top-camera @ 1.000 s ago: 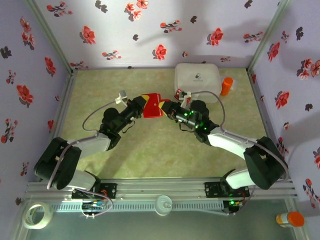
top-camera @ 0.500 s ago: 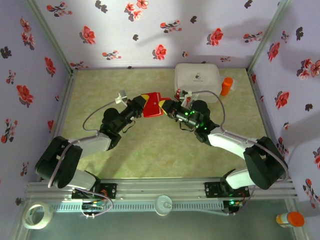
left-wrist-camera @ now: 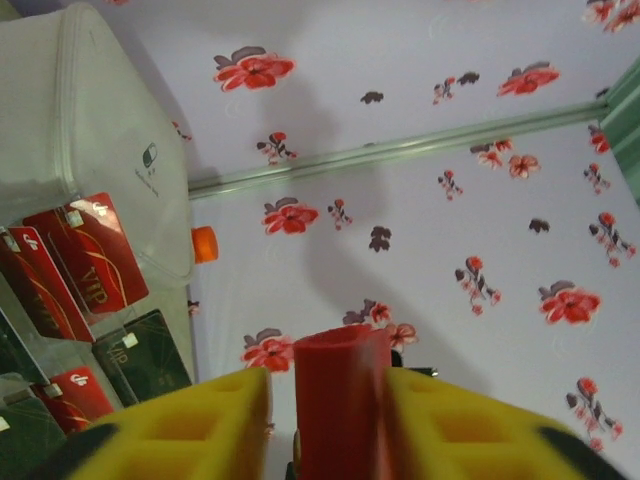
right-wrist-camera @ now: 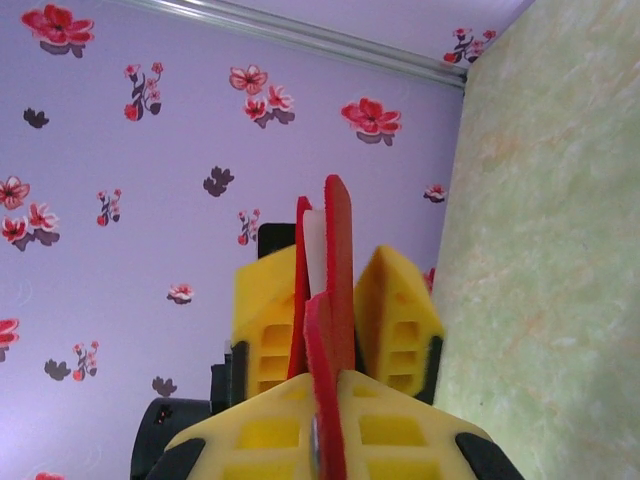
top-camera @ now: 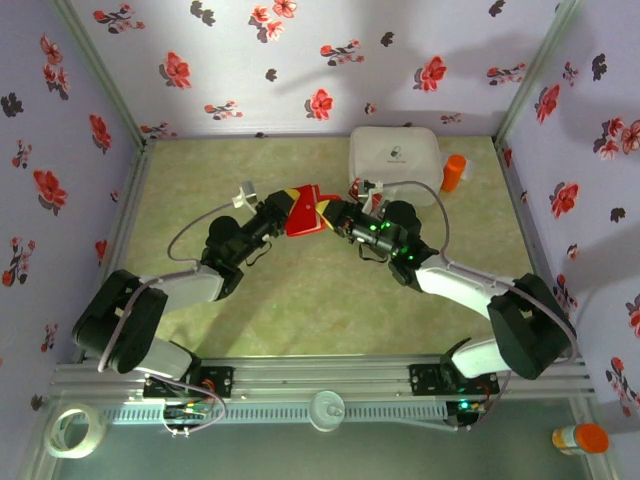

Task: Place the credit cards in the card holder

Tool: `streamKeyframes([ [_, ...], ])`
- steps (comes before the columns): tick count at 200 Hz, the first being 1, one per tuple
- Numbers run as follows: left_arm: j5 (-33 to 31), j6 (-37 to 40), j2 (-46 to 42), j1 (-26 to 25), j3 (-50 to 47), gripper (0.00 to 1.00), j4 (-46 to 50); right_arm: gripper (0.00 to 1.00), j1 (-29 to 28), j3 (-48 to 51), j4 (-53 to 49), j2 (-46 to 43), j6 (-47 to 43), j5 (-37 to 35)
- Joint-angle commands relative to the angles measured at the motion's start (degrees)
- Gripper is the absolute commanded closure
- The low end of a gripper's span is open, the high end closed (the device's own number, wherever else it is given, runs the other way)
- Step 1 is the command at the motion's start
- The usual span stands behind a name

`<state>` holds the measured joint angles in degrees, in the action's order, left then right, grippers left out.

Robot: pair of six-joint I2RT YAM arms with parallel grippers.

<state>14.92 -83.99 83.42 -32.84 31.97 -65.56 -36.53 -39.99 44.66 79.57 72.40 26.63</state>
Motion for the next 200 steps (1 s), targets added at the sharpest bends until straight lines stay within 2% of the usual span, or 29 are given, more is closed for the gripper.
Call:
streamKeyframes([
  [1,1.52,0.31,0.43,0.59,-0.97,0.46,-1.12,1.0,-0.02,1.36,-1.56,-3.26,-2.09,0.54],
  [16,1.6,0.95,-0.21,1.19,-1.95,0.33,-0.74,1.0,0.32,2.42,-2.85,-4.31,-2.74,-0.26],
  [21,1.68,1.18,-0.4,1.41,-2.26,0.24,-0.58,1.0,0.49,2.79,-2.92,-4.49,-2.78,-0.47],
  [40,2.19,2.59,-1.58,2.37,-3.43,0.01,0.52,1.0,0.94,3.94,-3.41,-5.12,-2.63,-0.98],
  [61,3.05,5.11,-3.66,3.71,-4.18,0.0,4.07,1.0,1.11,4.88,-3.91,-5.57,-2.86,-1.4],
  [75,3.43,8.35,-6.18,4.36,-3.8,0.0,10.06,1.0,1.11,5.48,-4.68,-5.97,-3.16,-1.85],
  [91,3.63,15.09,-10.57,4.47,-1.21,0.0,22.93,1.0,1.11,6.38,-5.33,-6.29,-3.41,-2.37],
  [104,2.63,22.58,-14.02,4.07,3.6,0.0,39.14,1.0,1.11,7.24,-5.87,-6.59,-3.66,-3.04],
  [125,-3.32,36.25,-16.31,1.28,13.85,0.0,64.11,1.0,1.12,8.7,-6.44,-6.88,-3.97,-4.15],
  [144,-10.22,45.24,-14.17,-2.37,22.88,0.0,79.32,1.0,1.09,9.79,-6.59,-6.82,-4.02,-5.07],
  [170,-19.41,53.59,-8.37,-8.25,33.29,0.0,92.54,1.0,1.05,10.84,-6.36,-6.34,-3.96,-5.69],
  [200,-27.22,57.96,-1.02,-13.53,42.07,0.0,101.69,1.0,1.03,11.96,-6.25,-6.22,-3.77,-6.41],
])
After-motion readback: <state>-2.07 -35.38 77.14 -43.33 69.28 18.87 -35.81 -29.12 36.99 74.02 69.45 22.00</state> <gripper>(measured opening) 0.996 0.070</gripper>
